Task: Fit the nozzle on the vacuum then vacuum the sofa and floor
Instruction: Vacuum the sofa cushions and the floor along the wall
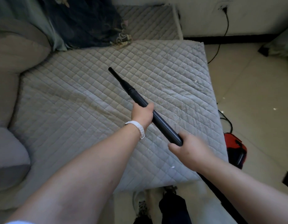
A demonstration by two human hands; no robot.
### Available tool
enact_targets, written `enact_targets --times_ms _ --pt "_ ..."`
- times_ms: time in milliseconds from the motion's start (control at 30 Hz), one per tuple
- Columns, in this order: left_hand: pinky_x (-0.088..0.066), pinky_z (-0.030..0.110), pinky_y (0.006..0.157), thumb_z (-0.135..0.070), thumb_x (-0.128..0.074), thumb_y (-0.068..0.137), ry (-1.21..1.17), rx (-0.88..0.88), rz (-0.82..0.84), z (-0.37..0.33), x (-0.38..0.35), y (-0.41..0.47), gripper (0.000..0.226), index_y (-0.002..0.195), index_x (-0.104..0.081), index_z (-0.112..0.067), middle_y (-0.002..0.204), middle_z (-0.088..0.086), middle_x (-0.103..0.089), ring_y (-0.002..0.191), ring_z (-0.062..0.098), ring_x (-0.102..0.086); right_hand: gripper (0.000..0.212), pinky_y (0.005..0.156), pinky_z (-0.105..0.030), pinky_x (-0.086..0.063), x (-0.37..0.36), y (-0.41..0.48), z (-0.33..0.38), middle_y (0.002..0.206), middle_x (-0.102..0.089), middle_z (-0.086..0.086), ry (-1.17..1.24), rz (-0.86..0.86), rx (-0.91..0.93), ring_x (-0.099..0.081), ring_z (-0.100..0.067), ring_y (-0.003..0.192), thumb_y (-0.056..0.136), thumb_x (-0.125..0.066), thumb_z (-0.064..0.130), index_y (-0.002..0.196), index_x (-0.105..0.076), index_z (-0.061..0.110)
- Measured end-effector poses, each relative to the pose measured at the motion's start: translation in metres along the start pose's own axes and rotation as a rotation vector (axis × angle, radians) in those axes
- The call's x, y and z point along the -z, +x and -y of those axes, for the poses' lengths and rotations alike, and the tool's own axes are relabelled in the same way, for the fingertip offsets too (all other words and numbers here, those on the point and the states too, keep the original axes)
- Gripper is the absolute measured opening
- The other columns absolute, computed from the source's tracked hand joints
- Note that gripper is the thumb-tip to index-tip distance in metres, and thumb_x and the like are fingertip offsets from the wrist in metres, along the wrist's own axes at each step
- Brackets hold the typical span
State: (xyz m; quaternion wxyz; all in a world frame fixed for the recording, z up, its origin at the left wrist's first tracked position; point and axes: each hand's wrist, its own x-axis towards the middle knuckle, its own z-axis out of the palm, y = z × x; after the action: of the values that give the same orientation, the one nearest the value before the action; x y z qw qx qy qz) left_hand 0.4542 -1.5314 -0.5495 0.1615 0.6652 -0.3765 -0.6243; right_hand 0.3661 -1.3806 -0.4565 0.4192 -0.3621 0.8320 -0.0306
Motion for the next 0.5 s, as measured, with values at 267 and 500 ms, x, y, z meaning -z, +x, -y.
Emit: enact_targets --times_ms 267,500 --pt "-0.06 0.047 0.084 -0.039 -0.065 0.08 0.135 -0.017 0.056 0.019 -0.024 -0.038 0.053 0.121 -0.05 -0.009 0.102 0.009 -0.065 0.089 0.028 -0.068 0.022 0.054 -0.033 -0.05 -0.01 -0.044 -0.037 0.075 -0.065 0.001 0.085 -0.059 -0.051 -0.063 -0.016 0.066 0.086 -0.062 0.045 0.101 -0.06 0.028" --pt "-0.062 0.046 0.079 -0.032 -0.068 0.085 0.144 -0.025 0.189 0.038 -0.088 -0.081 0.026 0.094 -0.049 -0.017 0.096 0.011 -0.066 0.084 0.026 -0.069 0.021 0.06 -0.036 -0.054 0.006 -0.082 -0.098 0.073 -0.064 0.002 0.125 -0.107 -0.189 -0.063 -0.017 0.067 0.082 -0.059 0.047 0.09 -0.056 0.028"
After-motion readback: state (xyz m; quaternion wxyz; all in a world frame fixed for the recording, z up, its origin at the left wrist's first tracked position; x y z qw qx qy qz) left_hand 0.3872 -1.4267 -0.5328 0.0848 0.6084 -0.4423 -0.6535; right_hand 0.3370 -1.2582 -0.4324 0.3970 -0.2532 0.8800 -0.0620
